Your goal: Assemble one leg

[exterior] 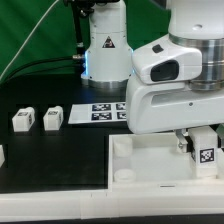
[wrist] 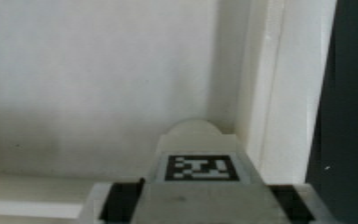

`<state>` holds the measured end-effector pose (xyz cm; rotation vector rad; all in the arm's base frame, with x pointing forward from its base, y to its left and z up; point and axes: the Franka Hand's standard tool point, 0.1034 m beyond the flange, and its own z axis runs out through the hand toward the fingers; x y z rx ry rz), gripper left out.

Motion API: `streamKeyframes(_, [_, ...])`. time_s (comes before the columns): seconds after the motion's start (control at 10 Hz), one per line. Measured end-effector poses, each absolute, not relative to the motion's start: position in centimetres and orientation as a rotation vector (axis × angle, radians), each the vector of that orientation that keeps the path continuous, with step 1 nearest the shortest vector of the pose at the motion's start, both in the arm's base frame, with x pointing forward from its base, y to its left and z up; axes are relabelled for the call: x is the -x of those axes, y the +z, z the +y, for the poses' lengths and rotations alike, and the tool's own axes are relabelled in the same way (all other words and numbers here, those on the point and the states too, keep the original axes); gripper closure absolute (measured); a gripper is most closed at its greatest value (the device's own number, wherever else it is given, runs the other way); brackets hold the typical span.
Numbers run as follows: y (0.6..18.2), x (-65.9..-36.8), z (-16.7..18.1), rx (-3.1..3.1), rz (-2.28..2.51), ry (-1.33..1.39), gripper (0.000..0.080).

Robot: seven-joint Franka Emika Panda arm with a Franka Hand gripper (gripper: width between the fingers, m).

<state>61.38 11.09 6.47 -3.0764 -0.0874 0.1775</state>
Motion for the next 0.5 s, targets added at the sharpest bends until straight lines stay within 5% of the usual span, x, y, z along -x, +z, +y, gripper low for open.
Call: streamKeyframes(0.5, [6.45, -61.34, 11.26, 3.055, 0.469, 0.195, 0.0508])
